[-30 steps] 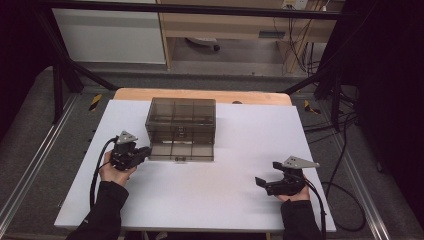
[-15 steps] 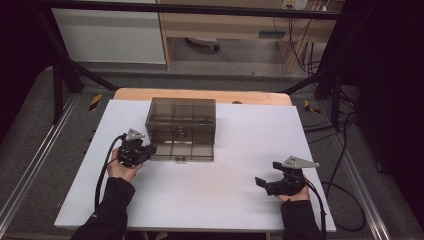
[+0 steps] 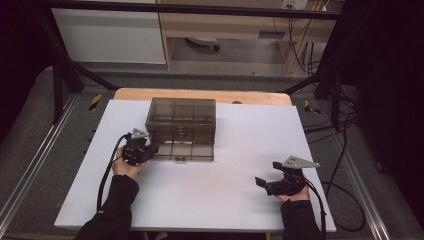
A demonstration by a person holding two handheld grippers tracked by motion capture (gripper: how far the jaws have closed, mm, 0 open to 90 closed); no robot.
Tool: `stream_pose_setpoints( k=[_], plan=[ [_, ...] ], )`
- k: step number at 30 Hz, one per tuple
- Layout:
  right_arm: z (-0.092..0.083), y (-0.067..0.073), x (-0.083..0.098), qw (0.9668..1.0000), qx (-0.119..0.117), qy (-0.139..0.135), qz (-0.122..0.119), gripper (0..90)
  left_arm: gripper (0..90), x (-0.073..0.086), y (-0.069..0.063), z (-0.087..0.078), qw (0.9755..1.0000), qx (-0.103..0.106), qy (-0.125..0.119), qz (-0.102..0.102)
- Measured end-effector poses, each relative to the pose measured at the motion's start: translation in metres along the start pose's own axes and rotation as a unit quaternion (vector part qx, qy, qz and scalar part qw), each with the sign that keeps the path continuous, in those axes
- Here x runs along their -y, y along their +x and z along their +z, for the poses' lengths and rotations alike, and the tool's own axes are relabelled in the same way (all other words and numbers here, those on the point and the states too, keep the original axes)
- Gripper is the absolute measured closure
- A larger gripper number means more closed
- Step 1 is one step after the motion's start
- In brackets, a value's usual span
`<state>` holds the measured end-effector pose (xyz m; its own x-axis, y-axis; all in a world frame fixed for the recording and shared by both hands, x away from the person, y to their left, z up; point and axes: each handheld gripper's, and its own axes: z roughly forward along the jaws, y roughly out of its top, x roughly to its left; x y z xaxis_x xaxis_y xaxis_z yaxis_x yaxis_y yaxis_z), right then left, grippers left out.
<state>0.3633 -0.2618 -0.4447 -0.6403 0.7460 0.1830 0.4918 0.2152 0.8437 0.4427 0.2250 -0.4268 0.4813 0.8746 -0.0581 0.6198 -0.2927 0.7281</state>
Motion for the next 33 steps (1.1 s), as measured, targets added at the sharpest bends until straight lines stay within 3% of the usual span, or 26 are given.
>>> stream_pose_setpoints(
  k=[7, 14, 16, 22, 33],
  plan=[
    [0.000, 0.000, 0.000, 1.0000, 0.000, -0.001, 0.000, 0.4, 74.2, 0.000, 0.003, 0.001, 1.0000, 0.007, -0.002, -0.003],
    [0.000, 0.000, 0.000, 1.0000, 0.001, -0.001, 0.000, 0.4, 65.5, -0.003, 0.003, -0.013, 0.9992, 0.027, -0.029, -0.008],
    [0.000, 0.000, 0.000, 1.0000, 0.001, -0.001, 0.001, 0.5, 60.0, -0.003, 0.004, -0.019, 0.9985, 0.039, -0.037, -0.014],
    [0.000, 0.000, 0.000, 1.0000, 0.001, -0.003, 0.000, 0.5, 43.9, -0.001, 0.007, -0.035, 0.9979, 0.046, -0.046, -0.004],
    [-0.001, 0.000, 0.000, 1.0000, 0.002, -0.003, 0.000, 0.4, 16.6, 0.013, 0.012, -0.056, 0.9981, 0.037, -0.049, 0.010]
  ],
)
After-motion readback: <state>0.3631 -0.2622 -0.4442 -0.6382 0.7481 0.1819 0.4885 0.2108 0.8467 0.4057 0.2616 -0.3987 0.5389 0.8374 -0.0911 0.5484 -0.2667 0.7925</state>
